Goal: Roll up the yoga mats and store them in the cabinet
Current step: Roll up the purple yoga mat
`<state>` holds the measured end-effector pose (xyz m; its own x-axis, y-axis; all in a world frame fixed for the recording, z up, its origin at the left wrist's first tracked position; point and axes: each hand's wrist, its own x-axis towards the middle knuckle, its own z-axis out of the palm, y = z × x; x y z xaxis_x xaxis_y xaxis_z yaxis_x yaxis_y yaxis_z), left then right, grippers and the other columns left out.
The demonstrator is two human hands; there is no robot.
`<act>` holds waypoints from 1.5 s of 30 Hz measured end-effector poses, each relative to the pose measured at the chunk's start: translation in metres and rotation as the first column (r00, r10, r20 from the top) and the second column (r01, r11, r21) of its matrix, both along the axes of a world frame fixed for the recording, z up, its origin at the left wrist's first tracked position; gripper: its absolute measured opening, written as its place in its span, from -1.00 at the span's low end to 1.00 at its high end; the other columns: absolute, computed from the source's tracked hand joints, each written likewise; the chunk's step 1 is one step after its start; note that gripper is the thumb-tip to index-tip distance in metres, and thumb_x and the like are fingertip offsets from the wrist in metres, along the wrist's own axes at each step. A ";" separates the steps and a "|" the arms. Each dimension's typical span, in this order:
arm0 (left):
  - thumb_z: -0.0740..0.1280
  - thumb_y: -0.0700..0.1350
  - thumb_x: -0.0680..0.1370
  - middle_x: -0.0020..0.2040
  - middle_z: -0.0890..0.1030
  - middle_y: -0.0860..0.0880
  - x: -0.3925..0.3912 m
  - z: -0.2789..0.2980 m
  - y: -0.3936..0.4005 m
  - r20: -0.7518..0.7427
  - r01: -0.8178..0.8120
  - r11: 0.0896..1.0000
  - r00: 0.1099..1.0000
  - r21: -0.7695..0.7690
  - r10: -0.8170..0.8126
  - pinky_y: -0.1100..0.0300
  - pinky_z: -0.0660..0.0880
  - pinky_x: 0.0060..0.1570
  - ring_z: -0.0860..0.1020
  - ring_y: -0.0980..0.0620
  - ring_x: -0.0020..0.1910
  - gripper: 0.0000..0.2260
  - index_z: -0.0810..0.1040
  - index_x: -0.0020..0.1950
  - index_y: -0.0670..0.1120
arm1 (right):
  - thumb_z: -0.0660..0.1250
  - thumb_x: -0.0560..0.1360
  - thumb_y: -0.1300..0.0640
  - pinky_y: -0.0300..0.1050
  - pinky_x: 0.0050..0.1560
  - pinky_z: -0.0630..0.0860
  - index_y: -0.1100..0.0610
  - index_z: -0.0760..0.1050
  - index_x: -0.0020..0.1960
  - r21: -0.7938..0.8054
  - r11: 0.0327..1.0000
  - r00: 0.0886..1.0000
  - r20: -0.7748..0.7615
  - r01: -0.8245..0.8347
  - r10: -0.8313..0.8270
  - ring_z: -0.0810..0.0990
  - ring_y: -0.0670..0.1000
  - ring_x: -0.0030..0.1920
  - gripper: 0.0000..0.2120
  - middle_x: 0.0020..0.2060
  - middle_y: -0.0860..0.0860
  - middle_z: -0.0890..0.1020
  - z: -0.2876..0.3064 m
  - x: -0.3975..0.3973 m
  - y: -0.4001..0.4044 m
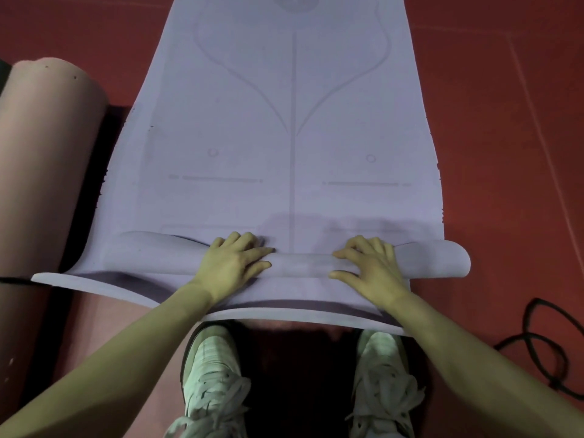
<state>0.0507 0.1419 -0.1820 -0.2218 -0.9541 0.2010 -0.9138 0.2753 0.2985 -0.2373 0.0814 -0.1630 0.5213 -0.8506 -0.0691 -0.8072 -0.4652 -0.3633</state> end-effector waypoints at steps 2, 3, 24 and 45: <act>0.06 0.09 0.65 -0.09 0.50 -0.01 -0.007 0.000 -0.001 0.050 0.031 0.991 0.998 -0.130 -0.025 0.08 0.42 -0.26 0.37 -0.05 -0.17 -0.61 0.63 0.14 -0.04 | 0.14 0.42 -0.31 -0.17 0.04 0.06 -0.06 0.62 0.03 -0.024 1.000 1.000 -0.016 -0.002 0.002 0.33 -0.05 -0.03 -0.55 -0.08 -0.12 0.53 0.001 0.002 -0.005; 0.14 -0.03 0.62 -0.07 0.54 -0.05 -0.012 -0.002 0.001 0.071 0.059 0.981 0.996 -0.185 -0.047 0.06 0.41 -0.21 0.42 -0.08 -0.16 -0.71 0.60 0.16 -0.08 | 0.18 0.45 -0.29 -0.17 0.06 0.05 -0.06 0.62 0.06 -0.015 1.000 0.999 -0.036 0.001 -0.002 0.37 -0.03 0.00 -0.58 -0.07 -0.13 0.52 0.003 0.004 -0.007; 0.12 -0.07 0.56 0.19 0.60 -0.12 -0.036 -0.008 -0.011 0.249 0.044 0.976 0.969 -0.215 0.011 -0.17 0.44 0.12 0.54 -0.19 0.05 -0.63 0.57 0.25 -0.15 | 0.13 0.46 -0.23 0.38 0.23 0.24 -0.01 0.62 0.03 -0.011 1.000 0.975 -0.221 -0.013 0.011 0.52 0.12 -0.06 -0.59 -0.08 -0.09 0.60 0.007 0.021 -0.018; 0.19 0.04 0.58 0.07 0.62 -0.11 -0.038 -0.008 -0.043 0.238 0.013 0.971 0.970 -0.239 0.045 -0.23 0.42 0.11 0.57 -0.18 -0.03 -0.66 0.59 0.20 -0.12 | 0.12 0.47 -0.15 0.18 0.05 0.42 -0.04 0.60 0.14 -0.002 0.996 0.970 -0.227 -0.092 0.089 0.58 0.10 -0.12 -0.60 -0.05 -0.06 0.61 0.018 0.038 -0.041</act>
